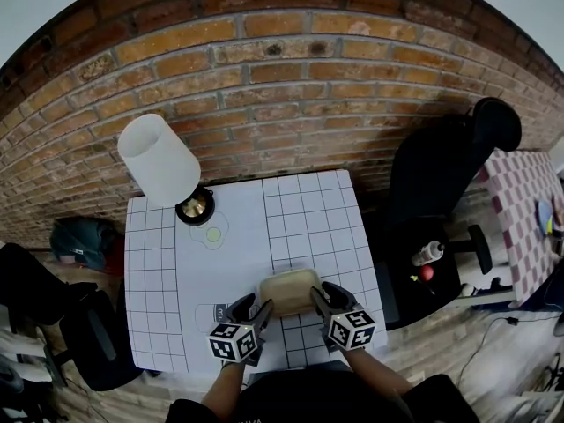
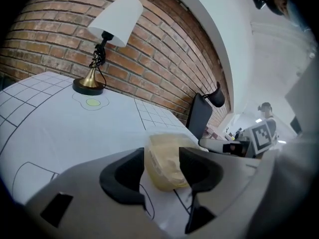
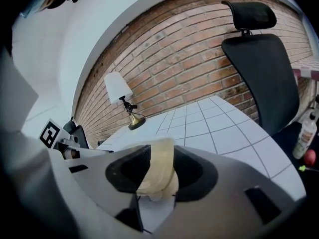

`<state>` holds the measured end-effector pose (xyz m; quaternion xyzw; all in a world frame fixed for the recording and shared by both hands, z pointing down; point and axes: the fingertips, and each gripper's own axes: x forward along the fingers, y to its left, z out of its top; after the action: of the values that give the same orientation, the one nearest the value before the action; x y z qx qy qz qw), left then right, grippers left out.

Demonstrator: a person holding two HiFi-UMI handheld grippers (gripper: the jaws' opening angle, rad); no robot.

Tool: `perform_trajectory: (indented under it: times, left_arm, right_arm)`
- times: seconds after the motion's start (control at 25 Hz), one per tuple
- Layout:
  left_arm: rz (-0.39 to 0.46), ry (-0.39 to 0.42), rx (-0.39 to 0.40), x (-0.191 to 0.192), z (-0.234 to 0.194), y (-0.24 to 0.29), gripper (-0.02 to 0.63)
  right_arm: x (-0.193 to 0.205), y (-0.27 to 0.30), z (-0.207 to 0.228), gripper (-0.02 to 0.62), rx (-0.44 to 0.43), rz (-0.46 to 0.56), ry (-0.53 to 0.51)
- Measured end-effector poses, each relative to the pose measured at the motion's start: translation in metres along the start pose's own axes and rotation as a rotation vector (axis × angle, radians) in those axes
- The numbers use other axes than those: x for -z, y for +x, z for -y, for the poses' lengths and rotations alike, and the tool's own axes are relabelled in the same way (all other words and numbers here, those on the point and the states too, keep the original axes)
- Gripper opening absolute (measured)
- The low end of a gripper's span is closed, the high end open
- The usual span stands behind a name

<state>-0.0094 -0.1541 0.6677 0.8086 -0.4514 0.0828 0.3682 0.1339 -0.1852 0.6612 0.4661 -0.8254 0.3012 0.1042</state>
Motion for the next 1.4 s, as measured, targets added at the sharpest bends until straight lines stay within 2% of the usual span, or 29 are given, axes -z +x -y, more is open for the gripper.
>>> perform_trajectory:
  times: [0.64, 0.96, 1.4]
  left_arm:
    - [0.031, -0.007, 0.030, -0.007, 0.009, -0.003, 0.209]
    - [0.085, -0.006, 0.028, -0.021, 0.008, -0.011, 0.134]
    - [0.150, -0.016, 0.044, -0.042, 0.010, -0.021, 0.112]
  right_arm:
    - [-0.008, -0.006, -0.002, 0.084, -0.010, 0.033, 0.027]
    - [-0.022, -0.009, -0.006, 0.072, -0.019, 0.079, 0.049]
    - [-0.045, -0.015, -0.014, 0.034, -0.027, 0.139, 0.042]
